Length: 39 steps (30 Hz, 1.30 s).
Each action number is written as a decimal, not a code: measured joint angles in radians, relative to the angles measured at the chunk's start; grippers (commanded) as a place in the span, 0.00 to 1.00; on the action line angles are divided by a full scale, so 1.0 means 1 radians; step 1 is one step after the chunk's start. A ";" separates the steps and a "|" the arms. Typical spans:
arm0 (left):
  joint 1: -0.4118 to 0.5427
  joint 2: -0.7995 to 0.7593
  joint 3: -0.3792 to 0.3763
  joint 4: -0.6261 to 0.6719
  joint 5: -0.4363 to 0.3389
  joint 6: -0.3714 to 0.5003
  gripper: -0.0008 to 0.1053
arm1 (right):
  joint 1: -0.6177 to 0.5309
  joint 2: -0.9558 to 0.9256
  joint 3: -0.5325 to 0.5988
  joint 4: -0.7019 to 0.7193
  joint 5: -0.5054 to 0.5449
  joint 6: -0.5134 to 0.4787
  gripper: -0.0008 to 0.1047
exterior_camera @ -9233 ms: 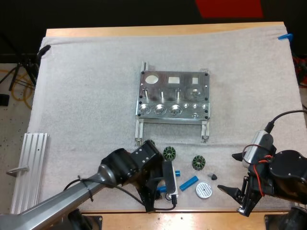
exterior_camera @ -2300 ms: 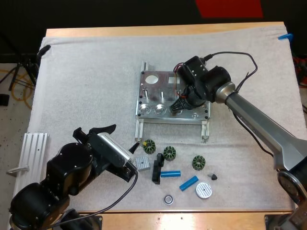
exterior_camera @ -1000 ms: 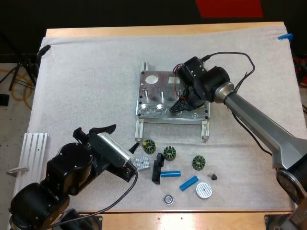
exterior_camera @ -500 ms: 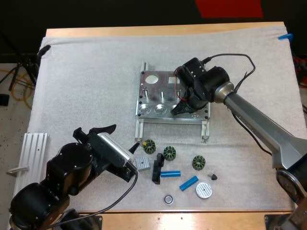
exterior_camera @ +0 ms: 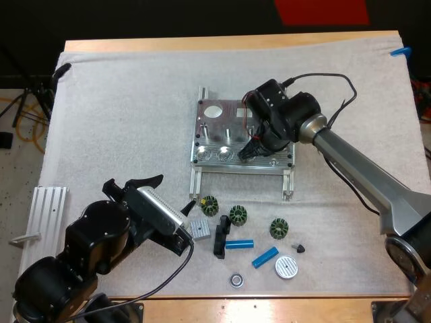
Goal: Load cells from left to right
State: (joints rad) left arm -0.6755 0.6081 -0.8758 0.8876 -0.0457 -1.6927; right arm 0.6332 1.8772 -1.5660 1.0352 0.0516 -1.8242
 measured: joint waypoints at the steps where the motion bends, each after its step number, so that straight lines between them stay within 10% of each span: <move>1: 0.000 0.000 0.000 0.000 0.000 0.002 0.64 | 0.000 0.002 0.000 -0.014 0.002 0.000 0.01; 18: 0.000 0.000 0.000 0.000 0.000 0.002 0.64 | 0.000 0.031 0.006 -0.050 0.001 0.020 0.01; 27: 0.000 0.000 0.000 0.000 0.000 0.002 0.64 | 0.000 0.033 0.006 -0.050 0.001 0.032 0.71; 39: 0.000 0.000 0.000 0.000 0.000 0.002 0.64 | 0.000 -0.099 0.008 -0.037 0.001 0.032 0.69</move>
State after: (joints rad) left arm -0.6755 0.6081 -0.8758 0.8876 -0.0457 -1.6911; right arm 0.6332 1.7780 -1.5579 0.9985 0.0526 -1.7922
